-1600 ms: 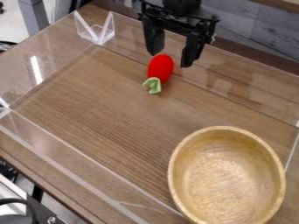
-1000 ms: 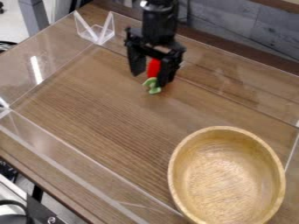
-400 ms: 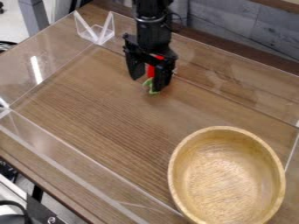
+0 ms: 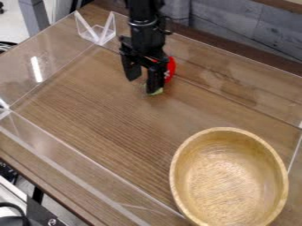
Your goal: Put the green stick in the brown bowl
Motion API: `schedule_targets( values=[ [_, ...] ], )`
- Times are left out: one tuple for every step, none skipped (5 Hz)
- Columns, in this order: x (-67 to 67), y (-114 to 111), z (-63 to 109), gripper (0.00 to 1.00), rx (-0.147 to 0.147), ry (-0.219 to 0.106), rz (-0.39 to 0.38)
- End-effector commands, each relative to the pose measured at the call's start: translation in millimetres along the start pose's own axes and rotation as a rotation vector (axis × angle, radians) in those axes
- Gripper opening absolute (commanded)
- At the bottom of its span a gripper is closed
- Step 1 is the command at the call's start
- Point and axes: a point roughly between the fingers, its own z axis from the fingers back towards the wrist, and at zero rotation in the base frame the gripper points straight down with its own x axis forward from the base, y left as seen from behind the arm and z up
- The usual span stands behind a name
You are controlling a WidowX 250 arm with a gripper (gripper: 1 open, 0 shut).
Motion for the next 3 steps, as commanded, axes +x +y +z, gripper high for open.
schedule_targets(
  values=[
    [1.9,8.1,6.9,1.00,0.017,-0.042,-0.008],
    [8.7,4.2,6.8,1.00,0.017,-0.049,-0.026],
    [15.3,-1.2,8.1,1.00,0.017,-0.056,-0.045]
  ],
)
